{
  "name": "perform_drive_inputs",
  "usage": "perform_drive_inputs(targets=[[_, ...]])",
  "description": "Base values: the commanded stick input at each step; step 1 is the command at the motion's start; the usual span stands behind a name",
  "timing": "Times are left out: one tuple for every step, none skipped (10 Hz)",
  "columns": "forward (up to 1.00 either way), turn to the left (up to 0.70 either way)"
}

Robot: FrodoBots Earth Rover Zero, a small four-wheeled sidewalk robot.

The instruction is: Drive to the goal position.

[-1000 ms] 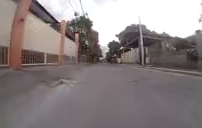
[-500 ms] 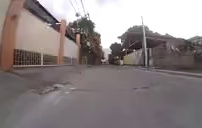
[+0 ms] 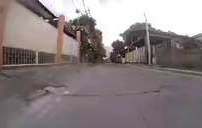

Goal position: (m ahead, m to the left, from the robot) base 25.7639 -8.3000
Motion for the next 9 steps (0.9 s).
perform_drive_inputs(targets=[[1.00,0.00],[1.00,0.00],[1.00,0.00],[1.00,0.00],[1.00,0.00],[1.00,0.00],[1.00,0.00],[1.00,0.00],[1.00,0.00]])
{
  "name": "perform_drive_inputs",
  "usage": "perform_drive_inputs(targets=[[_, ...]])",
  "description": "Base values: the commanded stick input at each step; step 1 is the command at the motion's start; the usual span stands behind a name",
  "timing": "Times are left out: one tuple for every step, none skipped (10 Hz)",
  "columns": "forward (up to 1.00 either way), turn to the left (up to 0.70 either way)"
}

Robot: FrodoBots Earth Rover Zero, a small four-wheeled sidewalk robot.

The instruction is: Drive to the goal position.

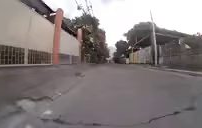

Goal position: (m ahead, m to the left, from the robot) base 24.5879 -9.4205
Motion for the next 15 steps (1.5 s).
perform_drive_inputs(targets=[[1.00,0.00],[1.00,0.00],[1.00,0.00],[1.00,0.00],[1.00,0.00],[1.00,-0.07],[1.00,-0.32],[1.00,-0.40],[1.00,-0.40],[1.00,-0.40],[1.00,-0.40],[1.00,-0.02],[1.00,0.00],[1.00,0.00],[1.00,0.00]])
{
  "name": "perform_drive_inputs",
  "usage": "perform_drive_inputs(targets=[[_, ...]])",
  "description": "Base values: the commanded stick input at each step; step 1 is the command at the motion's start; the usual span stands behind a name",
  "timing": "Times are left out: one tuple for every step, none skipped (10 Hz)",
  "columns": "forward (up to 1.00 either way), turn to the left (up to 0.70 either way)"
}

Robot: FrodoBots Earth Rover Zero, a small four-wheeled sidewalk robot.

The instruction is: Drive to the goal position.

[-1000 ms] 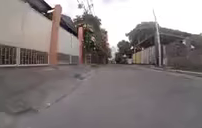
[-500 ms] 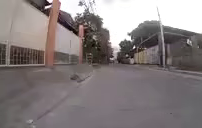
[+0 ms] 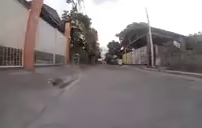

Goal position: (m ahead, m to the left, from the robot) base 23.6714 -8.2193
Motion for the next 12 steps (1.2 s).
perform_drive_inputs(targets=[[1.00,0.00],[1.00,0.00],[1.00,0.00],[1.00,0.00],[1.00,0.00],[1.00,0.00],[1.00,0.00],[1.00,-0.21],[1.00,-0.34],[1.00,-0.40],[1.00,-0.40],[1.00,-0.34]])
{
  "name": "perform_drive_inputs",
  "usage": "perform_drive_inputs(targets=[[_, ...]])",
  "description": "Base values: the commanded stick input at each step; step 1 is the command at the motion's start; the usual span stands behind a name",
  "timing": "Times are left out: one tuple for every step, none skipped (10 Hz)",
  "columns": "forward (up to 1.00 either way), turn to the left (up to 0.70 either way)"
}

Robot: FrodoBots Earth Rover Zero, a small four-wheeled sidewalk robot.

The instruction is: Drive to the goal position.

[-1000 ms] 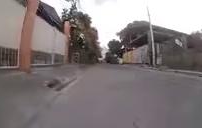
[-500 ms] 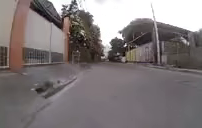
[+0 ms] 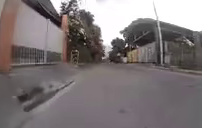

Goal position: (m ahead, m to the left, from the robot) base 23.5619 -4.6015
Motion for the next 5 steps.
perform_drive_inputs(targets=[[1.00,-0.02],[1.00,0.00],[1.00,0.00],[1.00,0.00],[1.00,0.00]])
